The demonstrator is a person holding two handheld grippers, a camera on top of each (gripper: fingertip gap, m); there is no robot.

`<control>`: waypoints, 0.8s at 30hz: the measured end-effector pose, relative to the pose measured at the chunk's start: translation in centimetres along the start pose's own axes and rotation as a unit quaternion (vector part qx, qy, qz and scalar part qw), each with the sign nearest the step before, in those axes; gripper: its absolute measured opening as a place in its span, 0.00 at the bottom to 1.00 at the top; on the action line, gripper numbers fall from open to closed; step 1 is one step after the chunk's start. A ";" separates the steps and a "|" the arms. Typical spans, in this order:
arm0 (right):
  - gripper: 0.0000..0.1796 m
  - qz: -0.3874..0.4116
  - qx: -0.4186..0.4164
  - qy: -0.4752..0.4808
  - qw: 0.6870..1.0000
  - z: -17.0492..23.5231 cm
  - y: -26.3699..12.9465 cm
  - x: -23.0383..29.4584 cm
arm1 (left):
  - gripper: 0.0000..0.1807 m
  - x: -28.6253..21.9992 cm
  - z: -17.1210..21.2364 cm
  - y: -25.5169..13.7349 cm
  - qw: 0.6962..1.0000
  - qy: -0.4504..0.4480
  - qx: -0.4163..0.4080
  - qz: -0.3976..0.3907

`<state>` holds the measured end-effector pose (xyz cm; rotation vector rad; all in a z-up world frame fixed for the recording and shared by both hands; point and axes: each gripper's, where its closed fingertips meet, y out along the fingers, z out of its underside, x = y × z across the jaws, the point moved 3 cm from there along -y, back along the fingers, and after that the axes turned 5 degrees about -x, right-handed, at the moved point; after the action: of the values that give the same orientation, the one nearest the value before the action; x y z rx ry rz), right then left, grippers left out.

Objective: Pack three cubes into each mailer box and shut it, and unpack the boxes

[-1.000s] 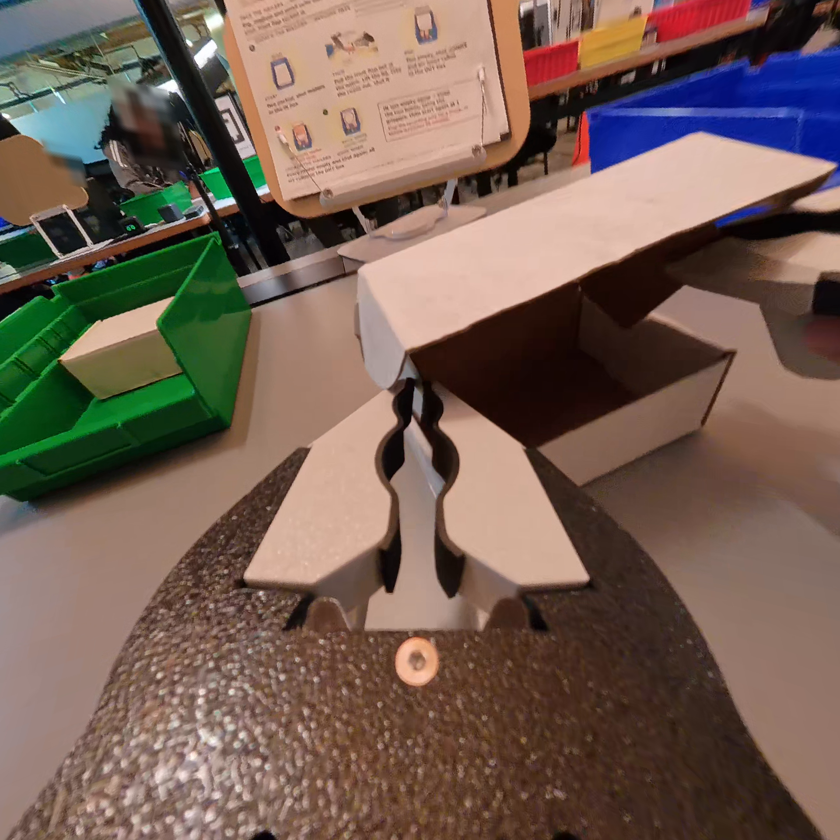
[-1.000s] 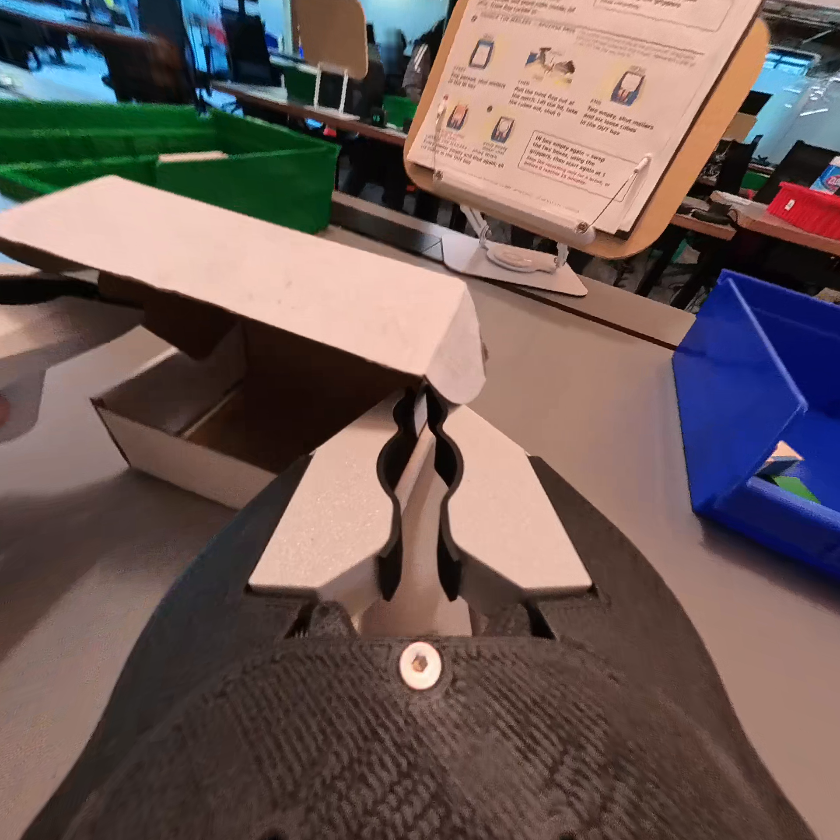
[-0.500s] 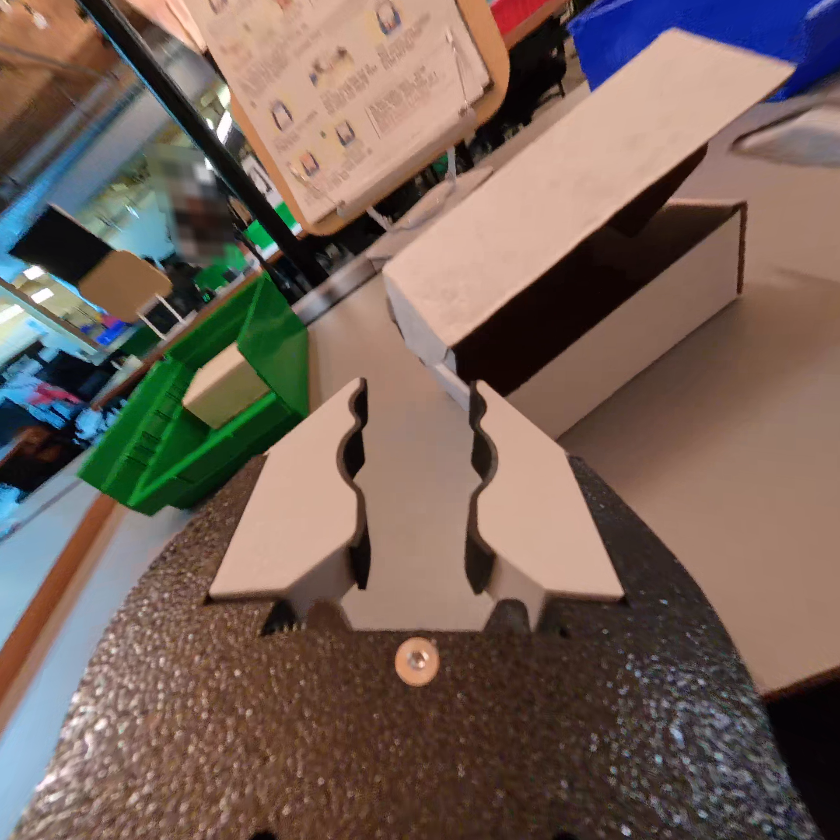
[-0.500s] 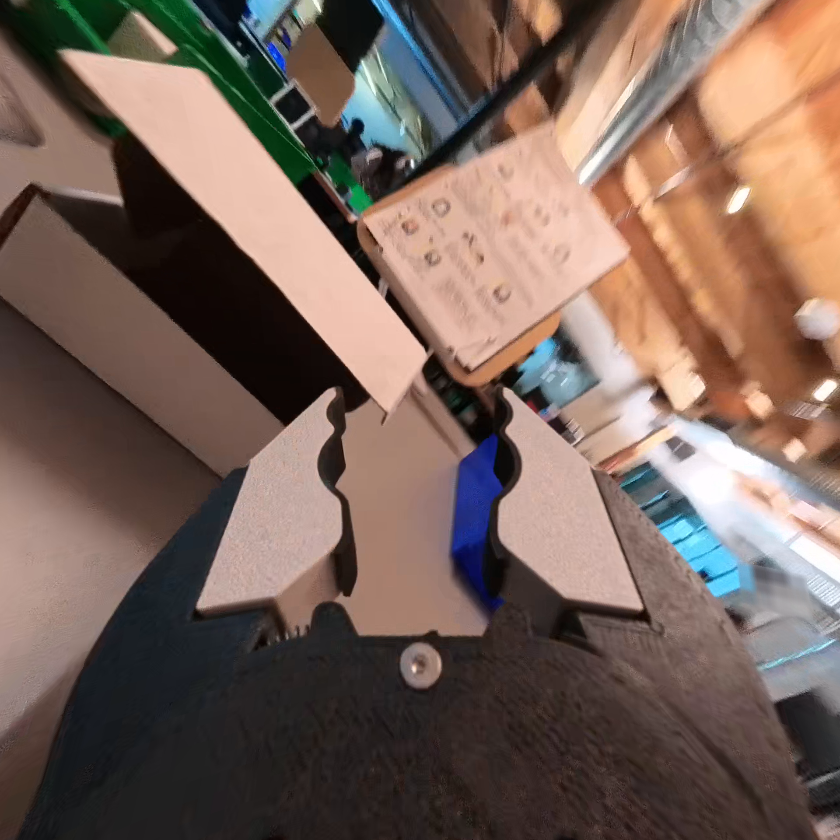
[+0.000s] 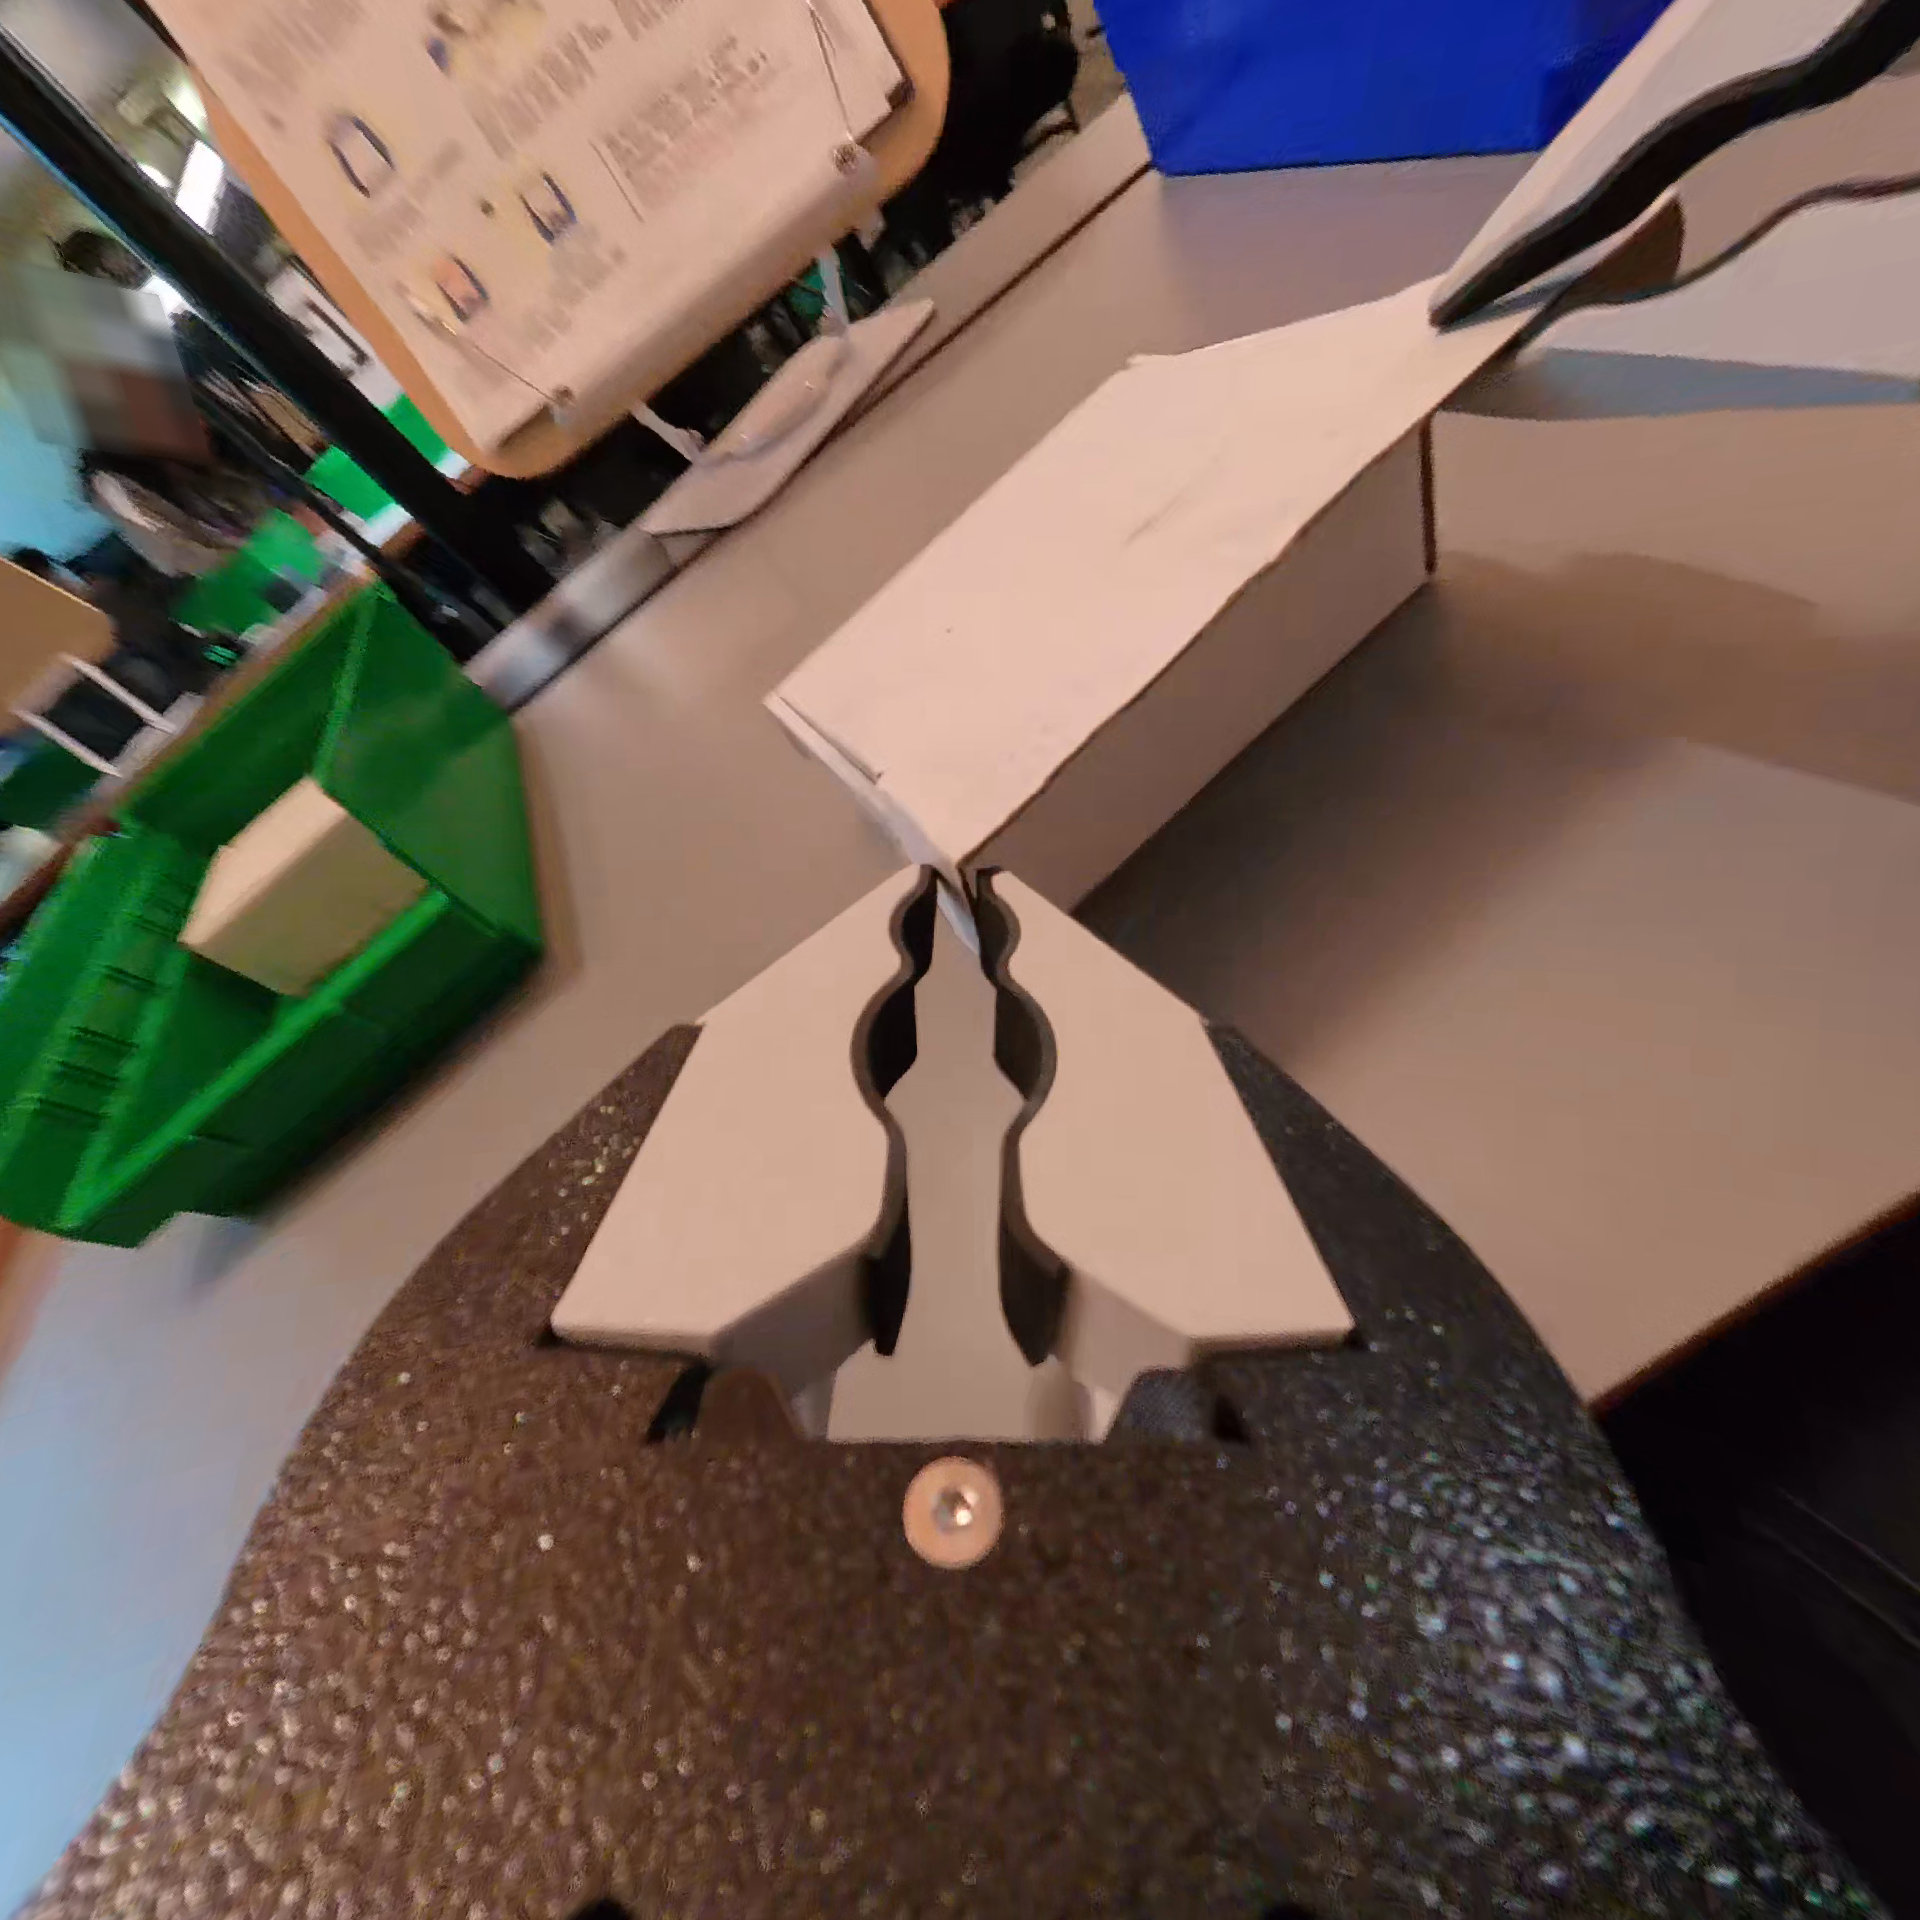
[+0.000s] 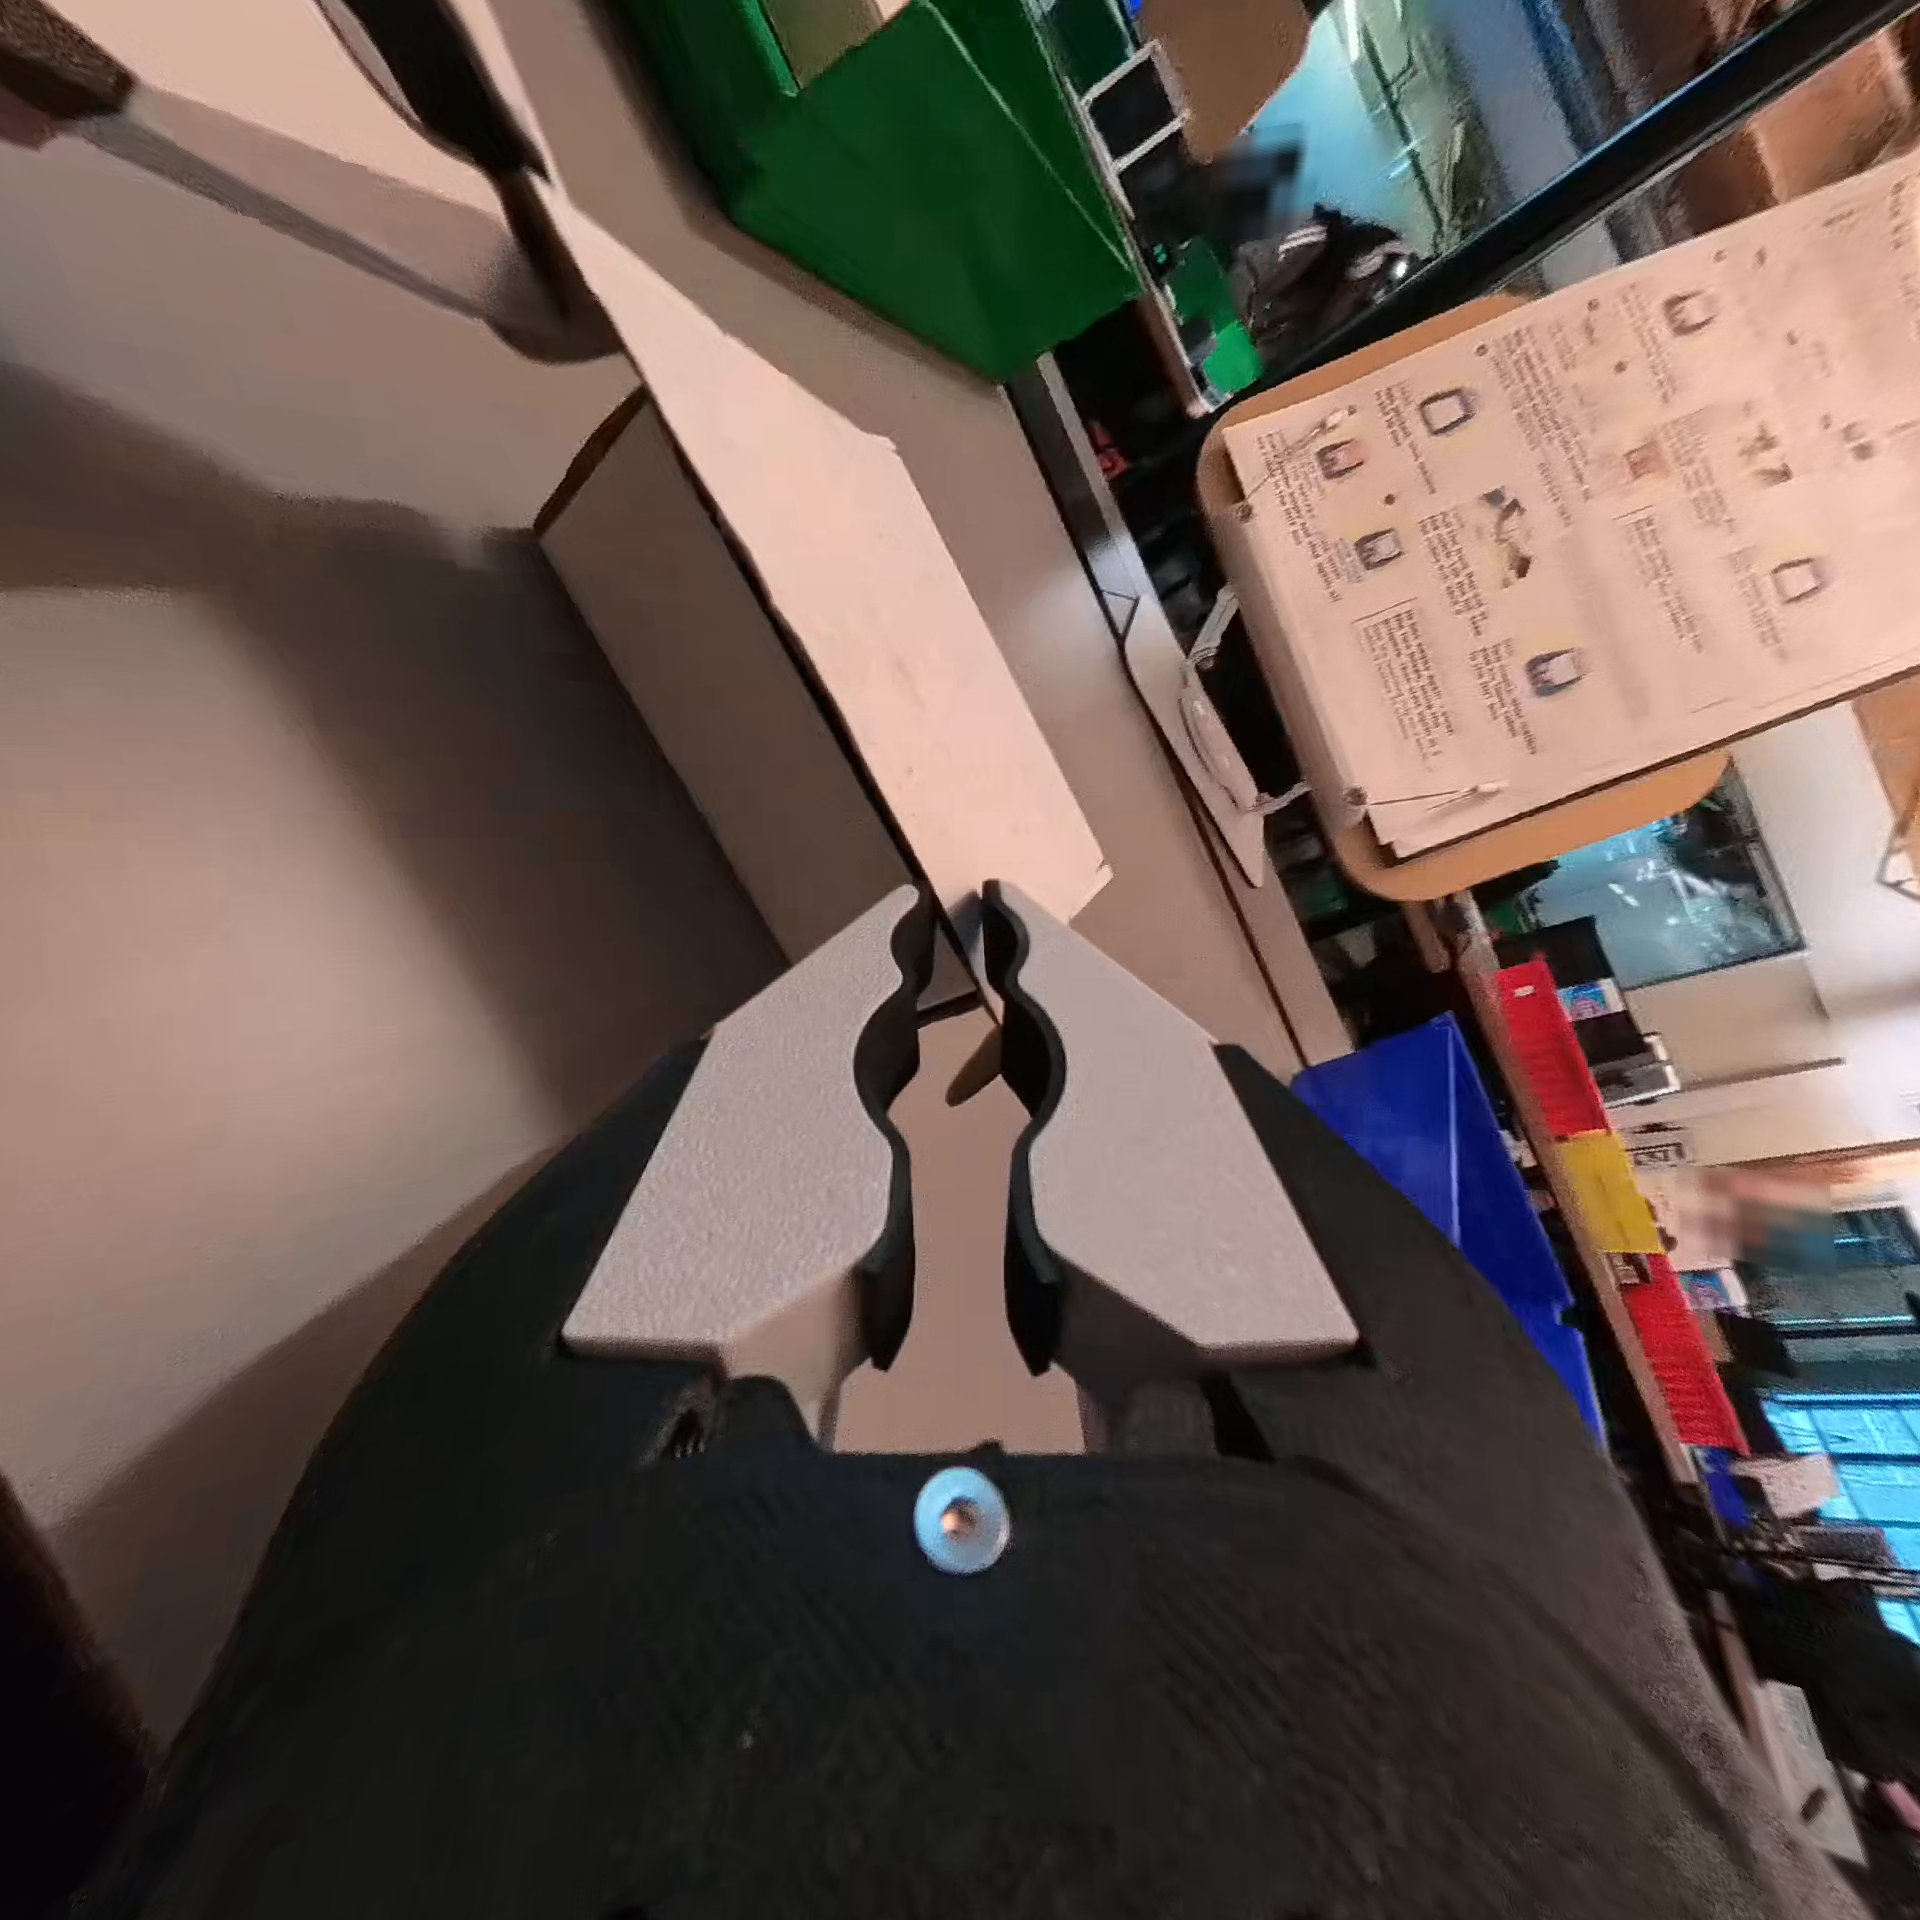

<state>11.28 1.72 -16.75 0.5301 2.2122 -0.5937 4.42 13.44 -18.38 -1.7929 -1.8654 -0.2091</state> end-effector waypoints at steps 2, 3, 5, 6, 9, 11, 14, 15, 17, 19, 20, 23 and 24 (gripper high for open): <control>0.04 -0.011 0.010 0.002 1.000 0.3 0.3 0.6 | 0.03 -0.2 0.4 0.2 0.999 -0.030 0.012 0.021; 0.04 -0.013 0.013 0.003 1.000 0.6 0.5 0.8 | 0.04 -0.4 0.7 0.4 0.998 -0.046 0.021 0.034; 0.05 -0.020 0.022 0.006 1.000 1.2 0.9 1.3 | 0.04 -0.7 1.0 0.8 0.993 -0.098 0.027 0.062; 0.05 -0.016 0.018 0.002 1.000 1.3 1.0 1.2 | 0.05 -0.8 1.0 0.9 0.989 -0.125 0.025 0.074; 0.06 -0.026 0.011 0.010 1.000 1.5 1.3 1.2 | 0.09 -0.6 1.9 1.5 0.986 -0.140 0.048 0.075; 0.06 -0.033 0.003 0.023 0.999 1.4 1.6 1.1 | 0.10 -1.0 2.3 1.9 0.987 -0.122 0.073 0.076; 0.06 -0.041 -0.003 0.034 0.999 1.5 2.0 1.0 | 0.10 -1.0 2.5 2.3 0.988 -0.104 0.091 0.069; 0.06 -0.043 -0.005 0.035 0.998 1.5 2.0 1.0 | 0.10 -0.9 2.4 2.3 0.988 -0.103 0.091 0.069; 0.05 -0.043 -0.001 0.032 0.999 1.6 2.0 0.8 | 0.10 -0.9 2.4 2.2 0.988 -0.097 0.098 0.074; 0.05 -0.041 0.002 0.021 0.999 1.6 2.1 0.8 | 0.16 -1.2 2.3 2.2 0.985 -0.099 0.096 0.103; 0.05 -0.040 0.006 0.011 0.999 1.6 2.2 0.8 | 0.21 -1.7 2.2 2.0 0.980 -0.115 0.090 0.138; 0.06 -0.036 0.019 -0.024 0.999 1.7 2.5 1.1 | 0.32 -1.7 1.5 1.1 0.945 -0.219 0.066 0.233; 0.06 -0.034 0.024 -0.036 0.999 1.8 2.6 1.1 | 0.32 -1.1 1.3 0.9 0.933 -0.250 0.055 0.251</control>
<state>13.02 3.02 -19.33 0.4537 2.1599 -0.6921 4.93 13.16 -20.28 -2.3153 -1.5967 0.5793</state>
